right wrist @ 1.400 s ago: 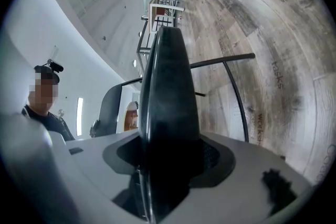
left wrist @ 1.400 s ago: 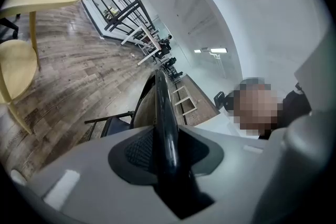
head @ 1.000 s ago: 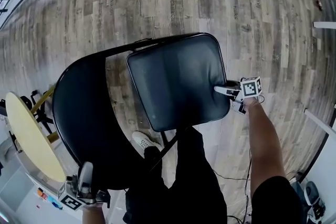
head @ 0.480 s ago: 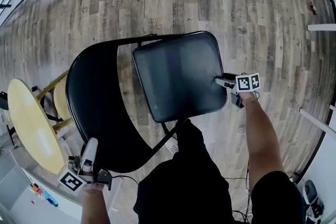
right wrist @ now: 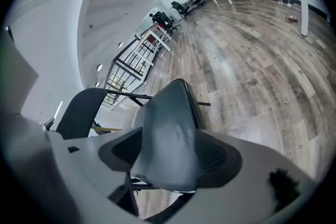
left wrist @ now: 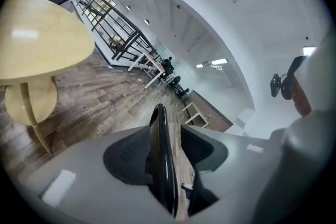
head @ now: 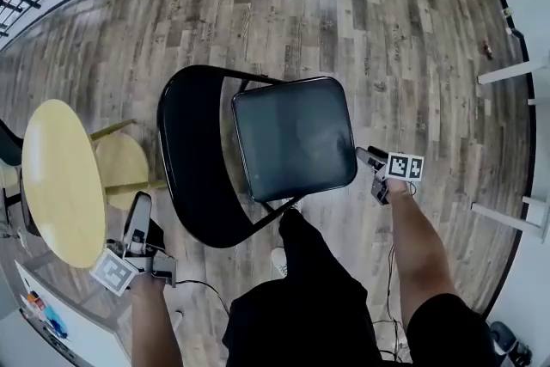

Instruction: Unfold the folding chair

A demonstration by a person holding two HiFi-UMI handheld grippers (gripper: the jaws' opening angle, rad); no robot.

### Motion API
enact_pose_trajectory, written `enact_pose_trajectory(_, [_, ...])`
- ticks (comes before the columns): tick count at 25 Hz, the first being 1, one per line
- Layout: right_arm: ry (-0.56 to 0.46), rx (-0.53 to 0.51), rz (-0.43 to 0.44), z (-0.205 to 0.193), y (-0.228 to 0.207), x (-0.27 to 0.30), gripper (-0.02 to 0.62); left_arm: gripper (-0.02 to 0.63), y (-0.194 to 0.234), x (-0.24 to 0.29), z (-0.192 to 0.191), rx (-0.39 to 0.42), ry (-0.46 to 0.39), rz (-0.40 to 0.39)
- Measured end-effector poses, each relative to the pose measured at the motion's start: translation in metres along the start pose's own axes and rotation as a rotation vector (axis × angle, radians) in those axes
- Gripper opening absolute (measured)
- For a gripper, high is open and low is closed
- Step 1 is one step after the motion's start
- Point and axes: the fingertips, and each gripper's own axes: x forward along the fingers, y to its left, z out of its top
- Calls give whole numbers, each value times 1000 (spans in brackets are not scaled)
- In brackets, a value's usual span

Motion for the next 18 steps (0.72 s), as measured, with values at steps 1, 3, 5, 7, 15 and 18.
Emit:
enact_pose_trajectory(1, [-7, -9, 9, -10, 13, -6, 325, 182, -1, -13, 2, -15, -29, 7])
enact_pose_trajectory(3, [-27, -19, 32, -29, 44, -18, 324, 148, -5, -41, 2, -62, -71, 10])
enact_pose_trajectory(5, [-55, -6, 59, -50, 76, -34, 322, 122, -10, -73, -6, -98, -86, 5])
enact_pose_trajectory(7, [-79, 4, 88, -69, 107, -50, 314, 19, -19, -106, -20, -118, -85, -1])
enact_pose_trajectory(15, [-127, -56, 67, -121, 193, -118, 8, 6, -44, -202, -104, 95, 110, 94])
enact_pose_trajectory(18, [-153, -44, 136, -137, 233, -149, 8, 6, -59, -219, -129, 254, 216, 130])
